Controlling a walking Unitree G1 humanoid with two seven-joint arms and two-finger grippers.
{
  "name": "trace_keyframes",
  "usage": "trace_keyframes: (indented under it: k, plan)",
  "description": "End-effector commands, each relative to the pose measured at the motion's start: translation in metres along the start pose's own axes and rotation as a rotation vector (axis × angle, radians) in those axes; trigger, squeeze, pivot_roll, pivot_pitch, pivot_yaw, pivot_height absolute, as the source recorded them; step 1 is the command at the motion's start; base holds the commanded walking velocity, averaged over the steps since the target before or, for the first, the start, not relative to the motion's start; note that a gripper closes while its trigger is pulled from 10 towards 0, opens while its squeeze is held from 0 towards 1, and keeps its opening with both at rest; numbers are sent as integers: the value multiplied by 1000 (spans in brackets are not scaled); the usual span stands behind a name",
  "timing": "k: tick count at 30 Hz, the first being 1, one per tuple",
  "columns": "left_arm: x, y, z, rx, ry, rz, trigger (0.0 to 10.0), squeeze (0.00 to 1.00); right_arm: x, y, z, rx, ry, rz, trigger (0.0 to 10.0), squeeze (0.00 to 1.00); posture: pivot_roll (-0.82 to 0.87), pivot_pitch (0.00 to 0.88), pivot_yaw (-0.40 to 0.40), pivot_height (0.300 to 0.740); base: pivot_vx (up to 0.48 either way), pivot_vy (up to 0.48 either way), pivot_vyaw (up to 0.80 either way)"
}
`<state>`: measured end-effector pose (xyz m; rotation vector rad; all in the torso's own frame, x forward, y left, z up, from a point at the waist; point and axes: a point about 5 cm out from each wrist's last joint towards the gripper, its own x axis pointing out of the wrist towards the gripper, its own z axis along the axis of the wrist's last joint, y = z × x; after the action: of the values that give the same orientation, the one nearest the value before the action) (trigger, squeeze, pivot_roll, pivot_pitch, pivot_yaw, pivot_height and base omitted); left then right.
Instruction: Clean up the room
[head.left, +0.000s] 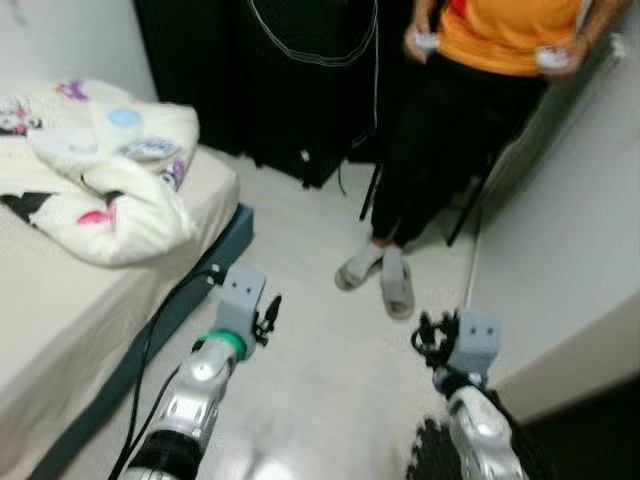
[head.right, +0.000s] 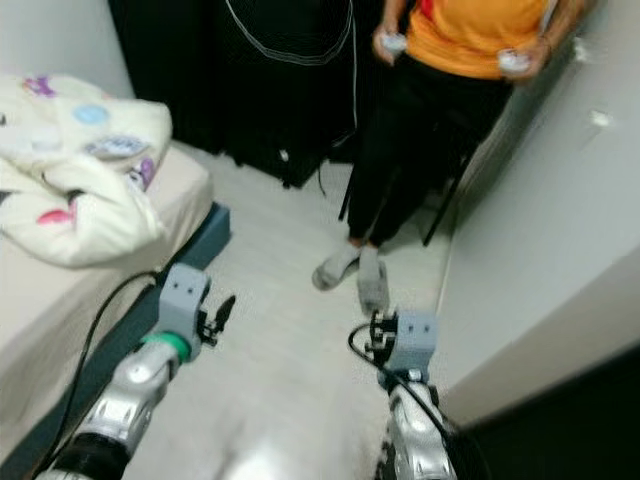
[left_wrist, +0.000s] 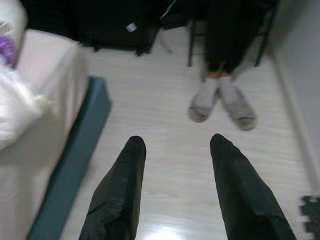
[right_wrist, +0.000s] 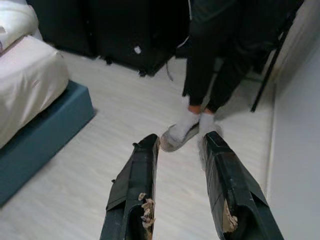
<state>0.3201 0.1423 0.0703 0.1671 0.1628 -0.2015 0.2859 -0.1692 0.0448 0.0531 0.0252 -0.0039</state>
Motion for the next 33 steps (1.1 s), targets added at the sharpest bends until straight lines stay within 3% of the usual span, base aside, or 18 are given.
trace_keyframes:
  k: [1,33]
  plan:
    - [-2,-4,-6,-5,19,-7,10000,0,-4,-3,-6,-7,24,-8,10000,0,31,82,0,740,446,0,0]
    - [0,-6,-4,-1,17,-18,10000,0,-3,-1,-2,-21,4,-3,10000,0,19,87,5,740,444,0,0]
